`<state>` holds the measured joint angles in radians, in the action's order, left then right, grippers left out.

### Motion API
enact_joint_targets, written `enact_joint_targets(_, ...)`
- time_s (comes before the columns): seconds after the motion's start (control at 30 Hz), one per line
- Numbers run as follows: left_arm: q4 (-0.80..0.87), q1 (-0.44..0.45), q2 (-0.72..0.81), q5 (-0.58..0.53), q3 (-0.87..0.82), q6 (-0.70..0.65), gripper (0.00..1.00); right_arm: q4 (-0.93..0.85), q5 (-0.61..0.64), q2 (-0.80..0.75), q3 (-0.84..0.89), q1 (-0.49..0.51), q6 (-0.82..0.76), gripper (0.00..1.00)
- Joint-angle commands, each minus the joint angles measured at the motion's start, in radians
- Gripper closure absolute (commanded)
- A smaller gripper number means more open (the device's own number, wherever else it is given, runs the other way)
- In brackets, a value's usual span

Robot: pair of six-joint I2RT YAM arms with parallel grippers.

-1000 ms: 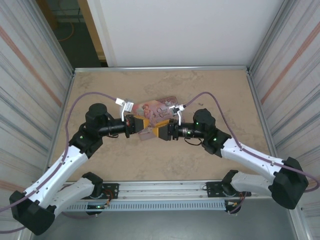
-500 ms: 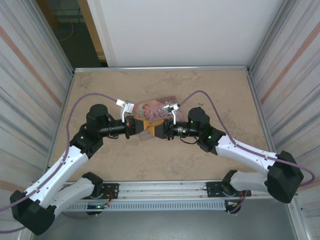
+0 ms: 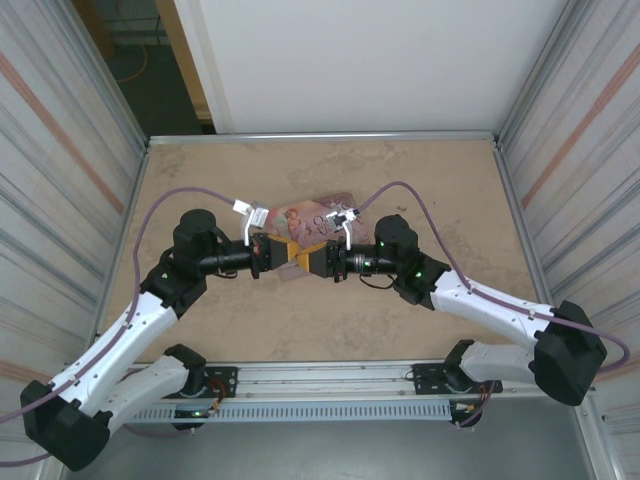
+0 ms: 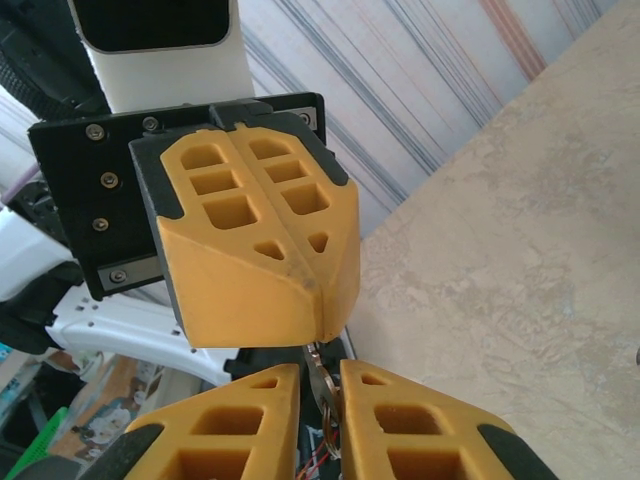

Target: Unlock the padlock with the key

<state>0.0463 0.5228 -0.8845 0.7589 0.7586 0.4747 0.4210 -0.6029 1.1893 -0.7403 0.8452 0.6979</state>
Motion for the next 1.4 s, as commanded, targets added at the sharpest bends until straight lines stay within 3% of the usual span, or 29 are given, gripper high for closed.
enact_joint_targets(0.0, -0.04, -0.006, 0.016, 0.005, -0.009, -0.001, 1.0, -0.001, -0.005, -0.004, -0.001, 0.011, -0.012, 0.85)
enact_joint_targets(0.33, -0.041, -0.006, 0.02, -0.016, -0.013, 0.001, 0.97, -0.042, 0.007, -0.021, 0.008, 0.011, -0.027, 1.0)
enact_joint_targets(0.53, -0.012, -0.006, 0.037, -0.067, -0.009, -0.002, 0.52, -0.172, 0.074, -0.066, 0.0, -0.001, -0.087, 1.0)
enact_joint_targets(0.63, 0.038, -0.006, 0.057, -0.131, -0.015, -0.018, 0.41, -0.231, 0.086, -0.09, 0.004, -0.05, -0.106, 1.0)
enact_joint_targets(0.8, 0.049, -0.004, 0.08, -0.19, -0.087, 0.013, 0.36, -0.168, 0.042, -0.122, 0.081, -0.2, -0.077, 1.0)
enact_joint_targets(0.97, -0.102, 0.028, 0.072, -0.24, -0.241, 0.14, 0.35, 0.012, -0.004, -0.069, 0.161, -0.344, 0.003, 1.0)
enact_joint_targets(1.2, -0.287, 0.128, -0.053, -0.356, -0.358, 0.239, 0.35, 0.133, -0.023, 0.131, 0.145, -0.415, 0.053, 1.0)
enact_joint_targets(1.37, -0.371, 0.133, -0.17, -0.383, -0.36, 0.26, 0.33, 0.155, -0.023, 0.272, 0.097, -0.455, 0.08, 1.0)
